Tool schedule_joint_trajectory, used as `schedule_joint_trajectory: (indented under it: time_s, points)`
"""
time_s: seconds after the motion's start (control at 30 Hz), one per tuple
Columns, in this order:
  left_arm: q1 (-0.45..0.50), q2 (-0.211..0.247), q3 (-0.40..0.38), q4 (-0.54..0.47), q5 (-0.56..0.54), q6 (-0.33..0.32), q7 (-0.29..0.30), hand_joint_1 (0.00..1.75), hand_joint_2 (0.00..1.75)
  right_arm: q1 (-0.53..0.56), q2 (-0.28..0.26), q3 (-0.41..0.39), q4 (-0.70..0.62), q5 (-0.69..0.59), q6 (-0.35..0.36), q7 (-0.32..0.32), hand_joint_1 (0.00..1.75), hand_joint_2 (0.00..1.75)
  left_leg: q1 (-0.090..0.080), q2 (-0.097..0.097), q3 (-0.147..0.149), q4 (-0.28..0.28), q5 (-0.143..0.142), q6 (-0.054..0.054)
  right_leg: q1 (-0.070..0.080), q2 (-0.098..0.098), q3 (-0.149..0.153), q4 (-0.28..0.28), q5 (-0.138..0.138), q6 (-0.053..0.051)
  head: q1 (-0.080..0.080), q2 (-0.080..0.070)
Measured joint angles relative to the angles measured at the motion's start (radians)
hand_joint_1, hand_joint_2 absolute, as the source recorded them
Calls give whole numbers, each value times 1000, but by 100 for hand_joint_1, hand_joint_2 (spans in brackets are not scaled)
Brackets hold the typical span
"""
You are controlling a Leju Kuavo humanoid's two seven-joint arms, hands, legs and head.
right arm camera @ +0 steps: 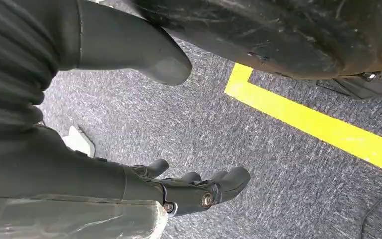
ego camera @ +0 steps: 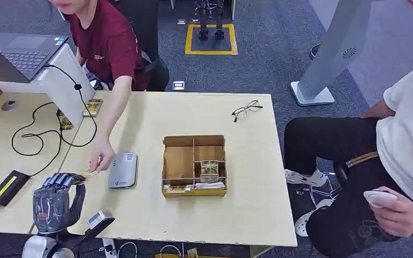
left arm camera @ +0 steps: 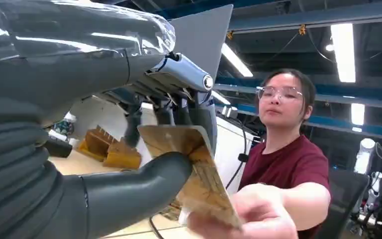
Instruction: Pass the card to the sensor for recognition and then transmit it.
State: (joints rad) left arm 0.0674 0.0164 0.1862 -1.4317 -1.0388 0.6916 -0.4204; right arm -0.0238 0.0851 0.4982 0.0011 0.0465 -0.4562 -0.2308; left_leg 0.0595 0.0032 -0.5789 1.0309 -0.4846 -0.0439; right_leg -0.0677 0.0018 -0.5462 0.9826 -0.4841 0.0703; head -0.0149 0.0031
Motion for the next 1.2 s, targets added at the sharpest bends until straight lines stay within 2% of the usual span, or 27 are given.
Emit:
schedule_joint_trajectory:
  time_s: [0.37, 0.5, 0.6, 0.7, 0.83, 0.9, 1.03, 1.2]
  points:
    - [1, 1, 0, -1, 69, 0, -58, 175, 175, 0, 0, 0, 0, -2, 0, -2, 0, 175, 0, 0, 0, 0, 0, 0, 0, 0, 0, 0, 0, 0, 0, 0]
    - [2, 10, 0, -1, 113, 0, -45, 175, 175, 0, 0, 1, 0, -4, 0, -2, 0, 175, 0, 0, 0, 0, 0, 0, 0, 0, 0, 0, 0, 0, 0, 0]
    - [2, 28, -40, -1, 224, -4, 58, 175, 175, 0, 0, 1, 0, -15, -2, 0, 0, 175, 0, 0, 0, 0, 0, 0, 0, 0, 0, 0, 0, 0, 0, 0]
    - [-3, 50, -95, -1, 402, -69, 125, 175, 175, 0, 0, 1, 0, -24, -10, 3, 0, 175, 0, 0, 0, 0, 0, 0, 0, 0, 0, 0, 0, 0, 0, 0]
    - [-23, 51, -148, -1, 667, -258, 196, 175, 175, 0, 0, 1, 0, -38, -21, 11, 0, 175, 0, 0, 0, 0, 0, 1, 0, 0, 0, 0, 1, 0, 0, 0]
    - [-43, 52, -163, -1, 752, -321, 238, 175, 175, 0, 0, 1, 0, -39, -25, 16, 0, 175, 0, 0, 0, 0, 0, 0, 0, 0, 0, 0, 1, 0, 0, 0]
    - [-77, 52, -185, 5, 800, -357, 261, 175, 175, 0, 1, 5, 0, -39, -29, 18, 0, 175, 0, 0, 0, 0, 1, 0, 0, 0, 0, 0, 1, -1, 0, 0]
    - [-89, 55, -194, 11, 808, -358, 261, 175, 175, 0, 1, 6, 0, -39, -30, 18, 0, 175, 0, 0, 0, 0, 1, 0, 0, 0, 0, 0, 1, -1, 0, 0]
